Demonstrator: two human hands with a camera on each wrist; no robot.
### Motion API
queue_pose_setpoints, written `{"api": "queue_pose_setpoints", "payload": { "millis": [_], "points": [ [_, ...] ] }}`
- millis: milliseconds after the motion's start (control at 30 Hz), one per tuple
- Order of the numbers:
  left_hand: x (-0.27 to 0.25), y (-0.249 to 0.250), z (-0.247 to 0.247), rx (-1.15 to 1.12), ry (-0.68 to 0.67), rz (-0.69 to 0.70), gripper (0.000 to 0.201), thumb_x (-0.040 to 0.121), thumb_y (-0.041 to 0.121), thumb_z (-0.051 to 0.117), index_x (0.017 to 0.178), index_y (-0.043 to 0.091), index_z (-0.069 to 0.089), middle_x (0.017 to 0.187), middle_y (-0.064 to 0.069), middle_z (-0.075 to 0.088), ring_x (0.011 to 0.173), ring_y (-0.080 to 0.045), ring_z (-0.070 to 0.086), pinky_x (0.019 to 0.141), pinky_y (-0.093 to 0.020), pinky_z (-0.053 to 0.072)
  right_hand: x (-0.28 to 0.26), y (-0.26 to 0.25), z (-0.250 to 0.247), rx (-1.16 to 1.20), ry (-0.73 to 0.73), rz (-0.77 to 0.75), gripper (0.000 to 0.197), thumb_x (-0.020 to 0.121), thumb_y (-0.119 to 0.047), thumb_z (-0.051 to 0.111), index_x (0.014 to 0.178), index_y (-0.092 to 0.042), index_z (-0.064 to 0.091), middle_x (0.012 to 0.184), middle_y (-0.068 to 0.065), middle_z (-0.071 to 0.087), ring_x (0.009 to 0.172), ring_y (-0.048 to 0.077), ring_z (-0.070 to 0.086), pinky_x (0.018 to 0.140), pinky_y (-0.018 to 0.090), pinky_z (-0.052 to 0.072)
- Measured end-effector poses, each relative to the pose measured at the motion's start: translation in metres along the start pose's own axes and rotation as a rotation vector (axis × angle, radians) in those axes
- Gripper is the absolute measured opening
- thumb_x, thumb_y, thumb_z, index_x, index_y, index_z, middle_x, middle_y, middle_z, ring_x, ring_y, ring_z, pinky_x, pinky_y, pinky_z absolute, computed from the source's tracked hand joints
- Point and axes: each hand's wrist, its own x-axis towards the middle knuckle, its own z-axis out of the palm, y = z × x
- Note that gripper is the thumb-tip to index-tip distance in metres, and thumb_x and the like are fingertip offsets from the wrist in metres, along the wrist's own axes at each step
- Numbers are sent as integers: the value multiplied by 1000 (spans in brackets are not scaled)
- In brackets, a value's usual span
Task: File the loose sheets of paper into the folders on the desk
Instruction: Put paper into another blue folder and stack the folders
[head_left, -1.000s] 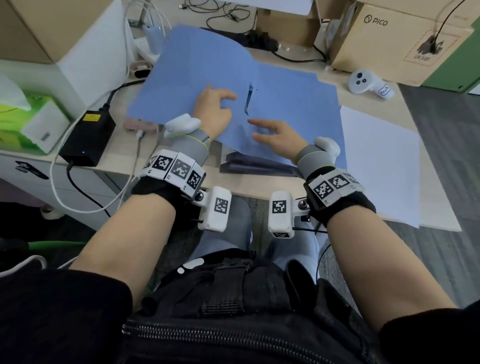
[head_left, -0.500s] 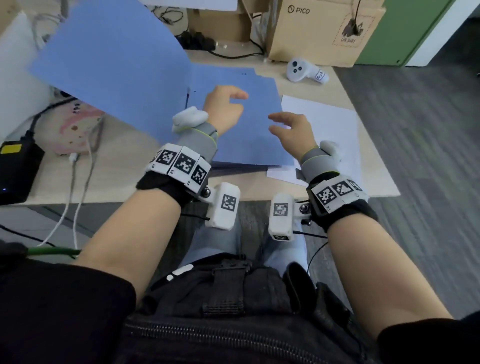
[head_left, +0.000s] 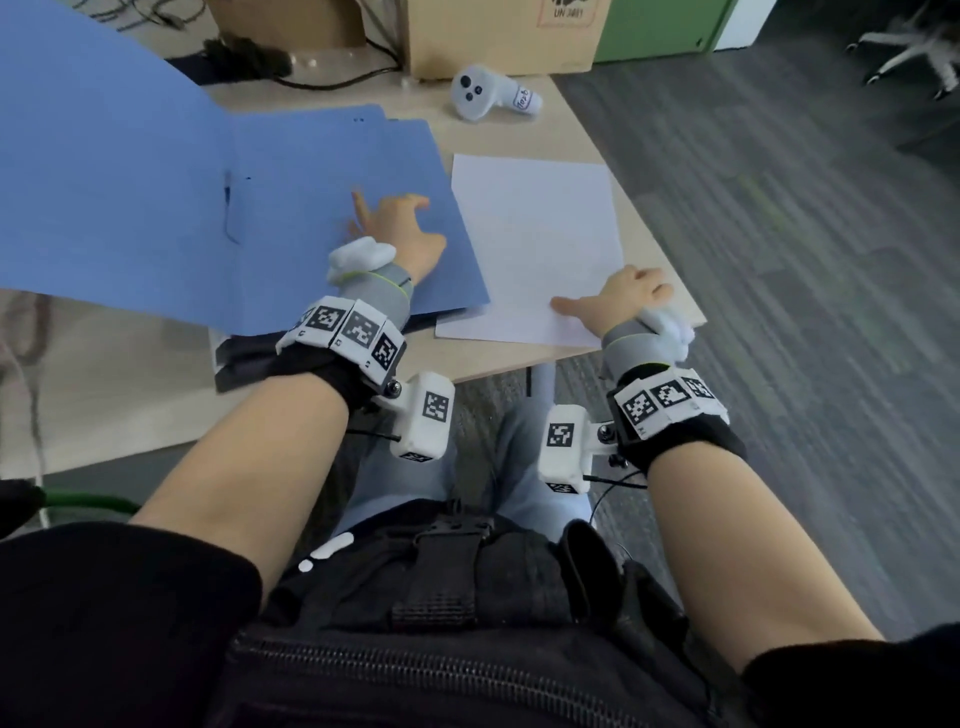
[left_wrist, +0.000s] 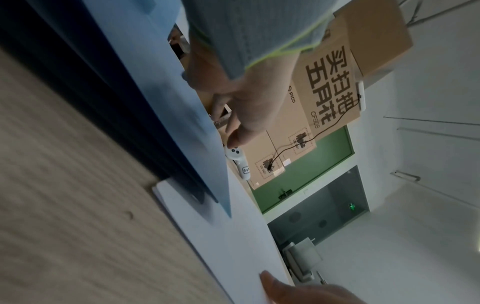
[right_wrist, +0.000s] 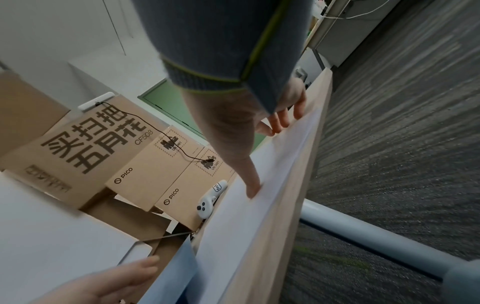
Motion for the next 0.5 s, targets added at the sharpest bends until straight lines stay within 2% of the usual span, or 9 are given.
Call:
{"api": "queue_pose_setpoints", "payload": {
  "millis": [100,167,233,300,367,400,500],
  "points": [
    [-6,12,9,-94,-68,105,40,85,13,55,124,24,58,152,-9,33,149,-25,0,120,-39,14,-1,2,-4,7,-16,22,94,68,-62,69,131,-2,34,133,16,36,124,32,37,96,45,38],
    [-7,18,14,-114,-101,134,36,84,13,57,118,24,62,154,-14,25,149,-22,1,118,-36,19,3,5,-6,44,-70,51,95,67,-59,72,133,-4,32,134,16,36,124,35,41,93,47,40],
    [-9,25,18,-130,-115,156,36,84,12,57,117,25,63,154,-16,25,149,-20,2,116,-34,22,8,10,-8,135,-134,85,95,68,-51,76,137,-5,28,138,14,37,123,37,45,96,47,42],
    [-10,30,21,-149,-130,166,37,85,11,57,119,23,62,152,-17,29,149,-20,2,116,-33,21,11,13,-10,226,-132,93,80,67,-42,78,127,-8,39,125,8,51,108,34,54,93,46,48],
    [-11,34,24,-134,-159,162,38,84,12,57,119,25,62,154,-18,25,149,-20,4,115,-32,20,9,16,-10,289,-134,76,60,72,-34,75,118,-8,47,106,6,55,93,31,56,84,40,51],
    [-10,34,26,-126,-175,155,37,84,13,57,118,27,62,154,-17,25,148,-21,9,114,-31,20,9,18,-10,318,-145,72,52,75,-31,70,116,-8,48,103,6,55,89,30,55,80,38,51],
    [-11,37,28,-129,-194,154,37,83,13,58,119,24,62,143,-15,40,138,-25,32,105,-28,30,7,27,-12,433,-117,35,21,84,-20,54,103,-13,51,95,8,56,78,29,54,71,33,46]
  ]
}}
